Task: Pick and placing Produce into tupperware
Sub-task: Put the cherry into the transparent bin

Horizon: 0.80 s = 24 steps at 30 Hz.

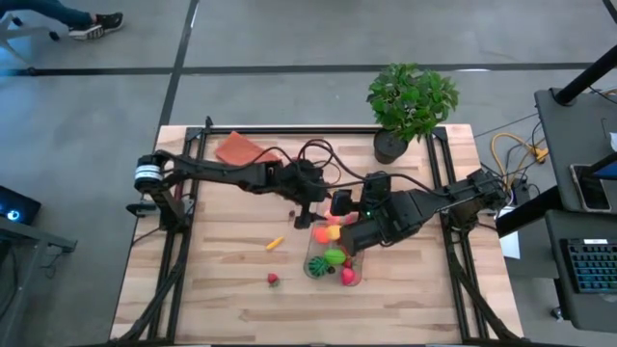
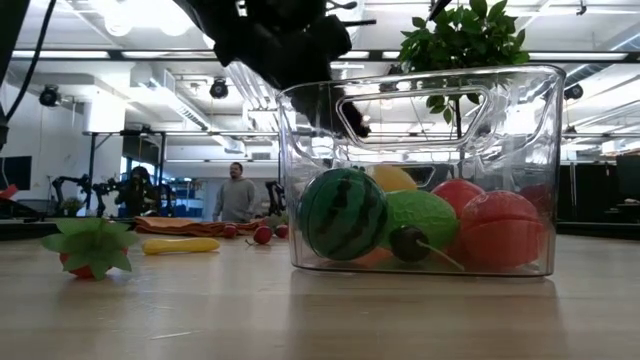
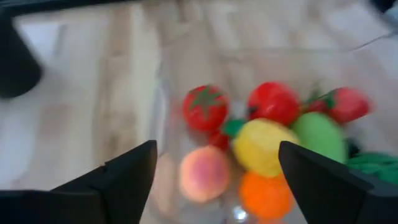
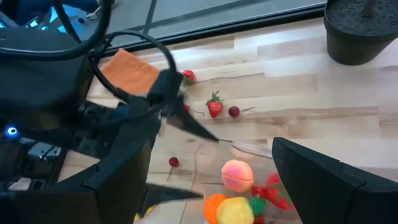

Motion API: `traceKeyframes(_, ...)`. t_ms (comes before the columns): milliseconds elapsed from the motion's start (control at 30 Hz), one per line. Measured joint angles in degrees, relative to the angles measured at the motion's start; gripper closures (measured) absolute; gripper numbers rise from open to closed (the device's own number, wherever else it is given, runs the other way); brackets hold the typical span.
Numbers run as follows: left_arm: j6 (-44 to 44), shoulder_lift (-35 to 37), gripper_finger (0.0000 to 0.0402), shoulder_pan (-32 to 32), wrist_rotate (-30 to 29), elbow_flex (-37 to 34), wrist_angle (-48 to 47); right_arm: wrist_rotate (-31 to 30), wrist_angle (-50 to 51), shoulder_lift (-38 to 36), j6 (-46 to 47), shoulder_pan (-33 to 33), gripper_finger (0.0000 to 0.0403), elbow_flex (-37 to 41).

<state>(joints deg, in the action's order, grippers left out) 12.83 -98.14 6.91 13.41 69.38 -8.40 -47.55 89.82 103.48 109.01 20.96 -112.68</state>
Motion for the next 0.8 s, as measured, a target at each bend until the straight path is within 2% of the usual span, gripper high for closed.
traceKeyframes(133,2.77,1.31,0.0071,2.03,-6.06,0.72,-3.89,0.00,0.02,0.00,-0.20,-0.01,0.0075,-0.02)
traceKeyframes(333,2.47,1.76,0.0080,10.27,-6.28,4.05,-8.71,0.13,0.17,0.00,-0.23,0.00,0.0075,-0.02)
traceKeyframes(400,2.47,1.34,0.0086,12.92,-4.77,4.11,-8.35,0.17,0.20,0.00,-0.76,-0.01,0.0075,-0.02)
traceKeyframes(600,5.97,0.17,0.0105,16.88,8.42,1.84,-5.92,0.17,0.20,0.00,-1.05,-0.01,0.0075,-0.02)
traceKeyframes(800,8.54,-6.42,0.0116,16.79,8.70,2.02,-1.37,0.20,0.20,0.00,-1.07,0.00,0.0075,-0.02)
